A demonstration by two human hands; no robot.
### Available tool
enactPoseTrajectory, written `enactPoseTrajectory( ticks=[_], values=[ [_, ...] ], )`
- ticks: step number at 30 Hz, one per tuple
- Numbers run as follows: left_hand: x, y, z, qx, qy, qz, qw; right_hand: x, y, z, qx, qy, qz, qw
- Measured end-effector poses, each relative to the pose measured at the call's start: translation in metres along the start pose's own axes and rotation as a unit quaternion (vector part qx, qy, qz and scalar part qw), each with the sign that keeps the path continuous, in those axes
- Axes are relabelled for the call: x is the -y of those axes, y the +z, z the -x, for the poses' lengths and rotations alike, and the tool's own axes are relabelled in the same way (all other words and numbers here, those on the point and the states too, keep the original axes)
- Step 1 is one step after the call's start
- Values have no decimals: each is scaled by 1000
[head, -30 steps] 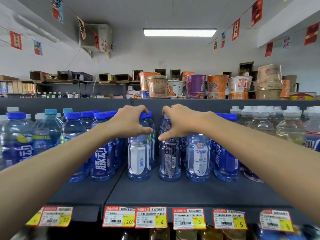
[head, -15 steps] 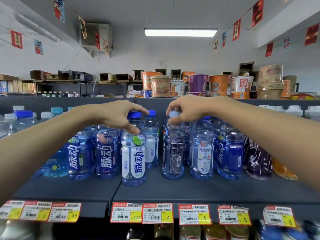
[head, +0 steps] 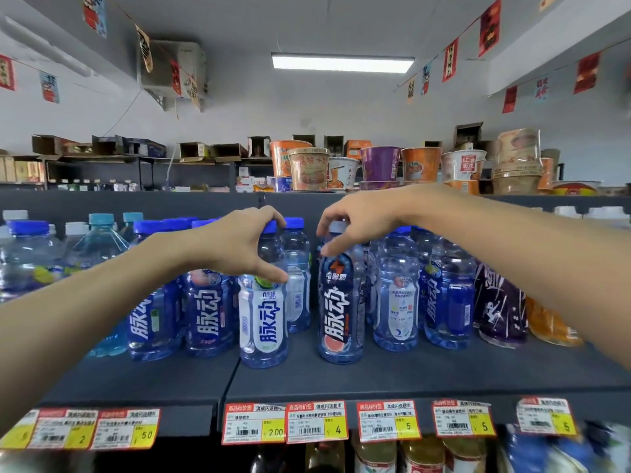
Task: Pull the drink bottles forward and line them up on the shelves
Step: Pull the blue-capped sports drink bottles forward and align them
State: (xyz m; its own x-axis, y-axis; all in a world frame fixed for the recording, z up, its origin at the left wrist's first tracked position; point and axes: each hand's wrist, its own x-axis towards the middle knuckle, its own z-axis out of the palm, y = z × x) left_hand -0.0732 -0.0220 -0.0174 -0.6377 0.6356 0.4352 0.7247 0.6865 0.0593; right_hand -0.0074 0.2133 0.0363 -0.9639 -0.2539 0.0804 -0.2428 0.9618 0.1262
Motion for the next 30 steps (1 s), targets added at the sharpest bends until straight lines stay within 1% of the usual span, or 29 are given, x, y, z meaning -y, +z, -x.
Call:
enactPoseTrajectory(
  ticks=[2,5,11,14,17,20,23,26,28,30],
  values=[
    [2,-2,1,-4,5,1,1000,4,11,0,-11,17,51,999],
    [1,-6,4,7,9,6,1000,1,24,1,-37,10,47,998],
    [8,-17,7,37,-1,-18,999,-11,15,18,-1,45,79,996],
    [15,-20,11,53,-3,38,998,-19,14,28,-1,53,78,996],
    [18,-21,12,58,-3,29,998,-21,13,31,3,57,84,995],
    [15,-26,9,96,-8,26,995,-19,11,30,18,64,59,996],
    [8,-37,-2,112,6,-13,994,-16,1,23,25,77,16,997],
    [-2,-42,-24,126,15,15,992,-15,-5,6,-34,53,-39,997],
    [-5,-43,-42,137,4,44,990,-15,-4,-8,-92,52,-49,993],
    [-5,-42,-62,150,-14,48,987,-17,-3,-20,-123,63,-43,989]
  ],
)
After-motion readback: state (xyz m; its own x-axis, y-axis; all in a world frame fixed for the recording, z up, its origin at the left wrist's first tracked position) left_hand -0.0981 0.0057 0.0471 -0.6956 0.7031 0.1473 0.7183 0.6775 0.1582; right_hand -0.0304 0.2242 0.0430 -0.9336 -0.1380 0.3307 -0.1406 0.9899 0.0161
